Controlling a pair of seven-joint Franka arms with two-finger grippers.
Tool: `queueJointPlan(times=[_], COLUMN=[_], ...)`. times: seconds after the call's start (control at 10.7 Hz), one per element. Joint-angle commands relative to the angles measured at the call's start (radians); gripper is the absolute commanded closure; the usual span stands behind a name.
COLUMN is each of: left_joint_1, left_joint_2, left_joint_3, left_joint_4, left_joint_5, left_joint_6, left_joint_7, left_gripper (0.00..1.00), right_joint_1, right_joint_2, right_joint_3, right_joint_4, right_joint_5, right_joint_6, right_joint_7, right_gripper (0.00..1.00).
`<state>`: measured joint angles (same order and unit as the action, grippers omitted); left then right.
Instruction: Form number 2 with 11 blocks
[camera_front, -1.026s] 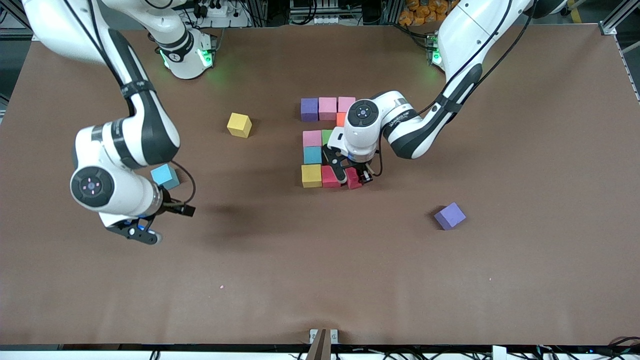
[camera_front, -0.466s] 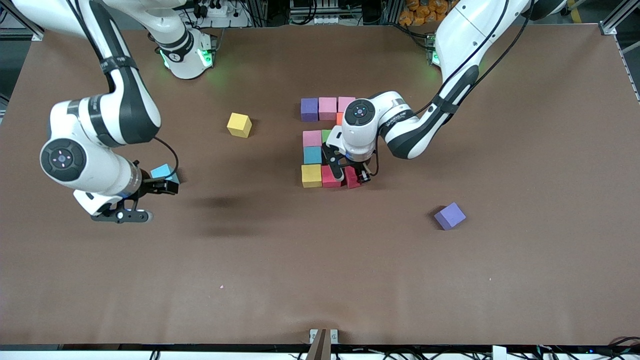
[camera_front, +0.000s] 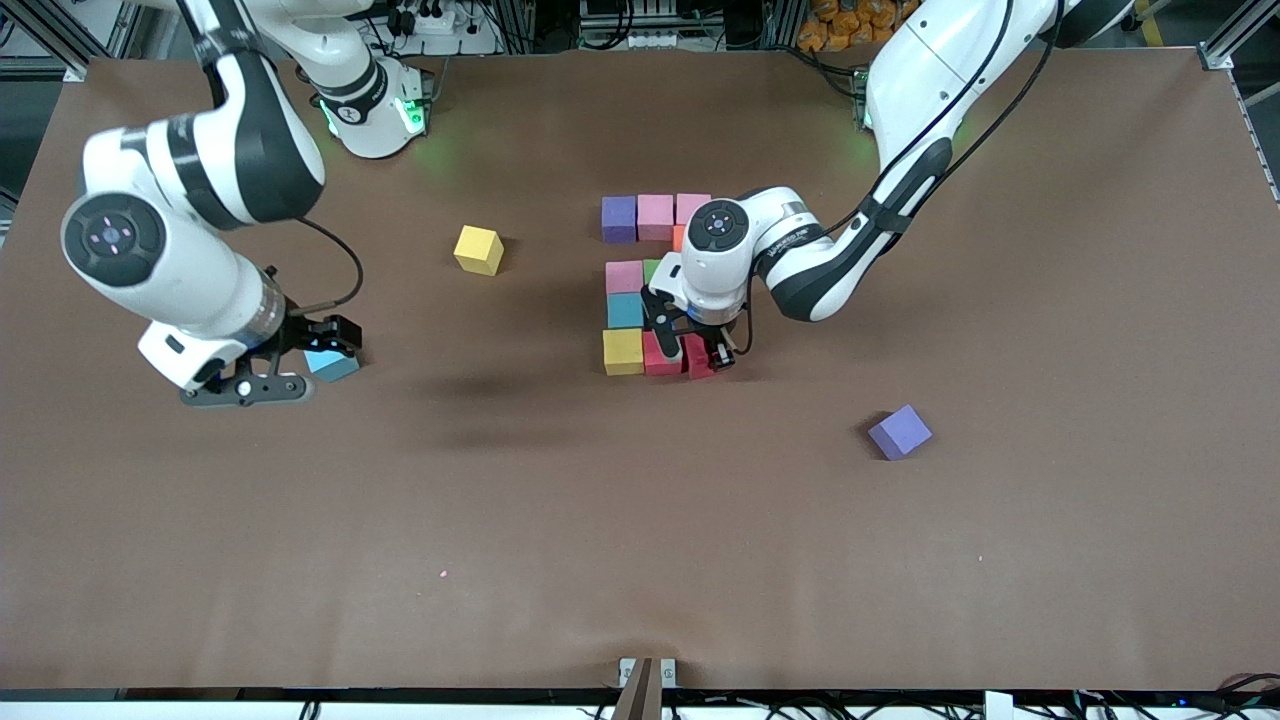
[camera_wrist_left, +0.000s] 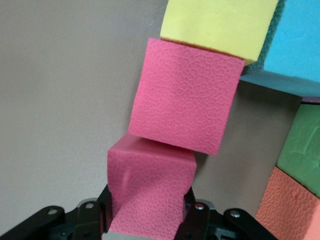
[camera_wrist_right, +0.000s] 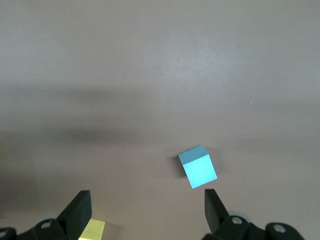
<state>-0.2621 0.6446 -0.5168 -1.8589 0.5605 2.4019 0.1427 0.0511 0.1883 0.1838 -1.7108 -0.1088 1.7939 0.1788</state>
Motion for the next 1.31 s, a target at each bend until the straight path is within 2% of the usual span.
queueJointPlan(times=[0.0, 0.19, 0.28, 0.37, 0.56, 0.75, 0.93, 1.12, 1.21], left_joint_1=[-0.023, -0.025, -0.025, -0.031, -0.031, -0.017, -0.003, 0.030, 0.052], left_joint_2=[0.027, 0.027, 0.027, 0.027, 0.023, -0.023, -0.100, -0.192, -0.224], left_joint_3=[0.001, 0.001, 0.000, 0.001, 0.000, -0.002, -0.009, -0.009, -0.009], left_joint_4=[0.035, 0.040, 0.040, 0.040, 0.037, 0.032, 0.038, 0.047, 0.069], left_joint_5=[0.022, 0.022, 0.021, 0.018, 0.018, 0.015, -0.016, -0.138, -0.155], left_joint_6=[0.011, 0.011, 0.011, 0.010, 0.008, -0.016, -0.111, -0.206, -0.263], left_joint_7=[-0.005, -0.003, -0.012, -0.023, -0.057, -0.051, -0.048, -0.043, -0.043], left_gripper=[0.67, 0.67, 0.31, 0.00, 0.00, 0.00, 0.00, 0.00, 0.00], right_joint_1=[-0.007, -0.016, -0.016, -0.016, -0.016, -0.025, -0.078, -0.127, -0.131], right_joint_2=[-0.036, -0.085, -0.090, -0.087, -0.087, -0.090, -0.093, -0.092, -0.087], right_joint_3=[0.003, -0.001, -0.004, -0.006, -0.006, -0.016, -0.024, -0.027, -0.033], right_joint_4=[0.002, 0.002, 0.005, 0.032, 0.071, 0.082, 0.112, 0.167, 0.212], right_joint_5=[0.012, 0.108, 0.113, 0.115, 0.115, 0.112, 0.112, 0.112, 0.112], right_joint_6=[-0.036, -0.076, -0.073, -0.070, -0.071, -0.077, -0.105, -0.170, -0.210], right_joint_7=[-0.016, -0.047, -0.077, -0.093, -0.142, -0.258, -0.314, -0.311, -0.300], right_gripper=[0.00, 0.00, 0.00, 0.00, 0.00, 0.00, 0.00, 0.00, 0.00])
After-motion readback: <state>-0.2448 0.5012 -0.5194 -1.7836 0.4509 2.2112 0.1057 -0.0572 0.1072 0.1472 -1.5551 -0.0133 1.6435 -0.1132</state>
